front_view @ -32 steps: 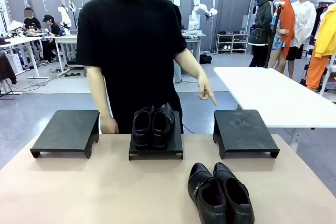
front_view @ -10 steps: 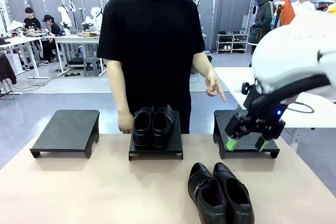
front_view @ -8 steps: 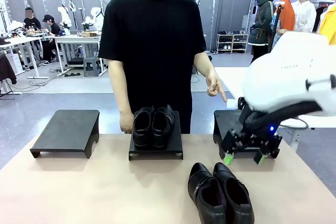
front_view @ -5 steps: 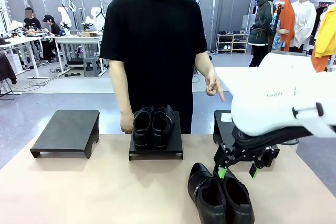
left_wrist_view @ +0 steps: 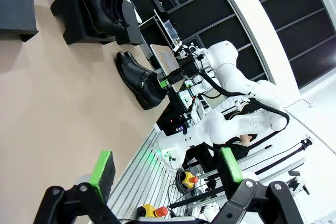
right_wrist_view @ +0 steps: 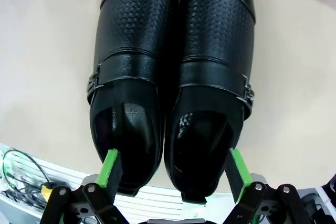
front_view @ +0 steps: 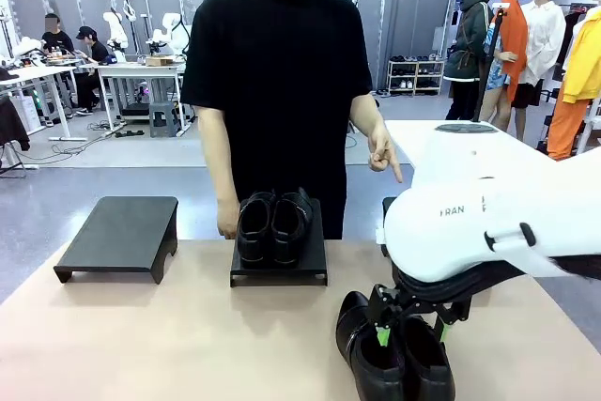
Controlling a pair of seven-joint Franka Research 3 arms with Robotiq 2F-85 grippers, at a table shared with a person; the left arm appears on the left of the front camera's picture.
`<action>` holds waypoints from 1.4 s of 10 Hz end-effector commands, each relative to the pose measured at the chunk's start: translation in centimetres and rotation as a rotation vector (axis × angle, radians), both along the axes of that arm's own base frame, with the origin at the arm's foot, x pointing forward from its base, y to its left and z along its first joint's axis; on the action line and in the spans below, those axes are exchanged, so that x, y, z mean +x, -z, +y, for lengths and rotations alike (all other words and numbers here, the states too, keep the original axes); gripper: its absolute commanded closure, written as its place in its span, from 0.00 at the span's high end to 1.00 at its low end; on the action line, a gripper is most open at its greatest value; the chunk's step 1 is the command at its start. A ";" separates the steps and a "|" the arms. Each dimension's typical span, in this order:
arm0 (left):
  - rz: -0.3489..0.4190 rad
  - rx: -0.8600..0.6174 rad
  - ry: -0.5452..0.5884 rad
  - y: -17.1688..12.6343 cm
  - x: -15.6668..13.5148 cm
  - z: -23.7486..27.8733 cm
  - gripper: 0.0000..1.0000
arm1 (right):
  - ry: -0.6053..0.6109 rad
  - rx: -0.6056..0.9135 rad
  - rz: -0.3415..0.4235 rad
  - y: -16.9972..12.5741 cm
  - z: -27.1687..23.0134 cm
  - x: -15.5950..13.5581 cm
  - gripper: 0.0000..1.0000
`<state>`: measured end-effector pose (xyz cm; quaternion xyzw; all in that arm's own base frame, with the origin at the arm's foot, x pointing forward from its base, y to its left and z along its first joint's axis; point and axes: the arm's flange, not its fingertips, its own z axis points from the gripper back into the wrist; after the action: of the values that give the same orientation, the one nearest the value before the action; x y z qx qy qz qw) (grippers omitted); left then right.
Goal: Place the shoes on the stand as instructed by the person.
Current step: Pick up another pair of Shoes and place it on the Shoes Stand indicated by the person.
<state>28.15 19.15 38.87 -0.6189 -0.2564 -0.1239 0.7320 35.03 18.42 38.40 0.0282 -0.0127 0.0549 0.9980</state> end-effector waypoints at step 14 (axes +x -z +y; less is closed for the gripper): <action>-0.008 -0.006 -0.002 -0.3 0.0 0.0 1.00 | 0.044 -0.091 0.040 4.1 3.0 1.9 0.00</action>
<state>28.15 19.15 38.87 -0.6189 -0.2564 -0.1239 0.7320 36.67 20.61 34.17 -0.0024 0.0194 0.0476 0.9987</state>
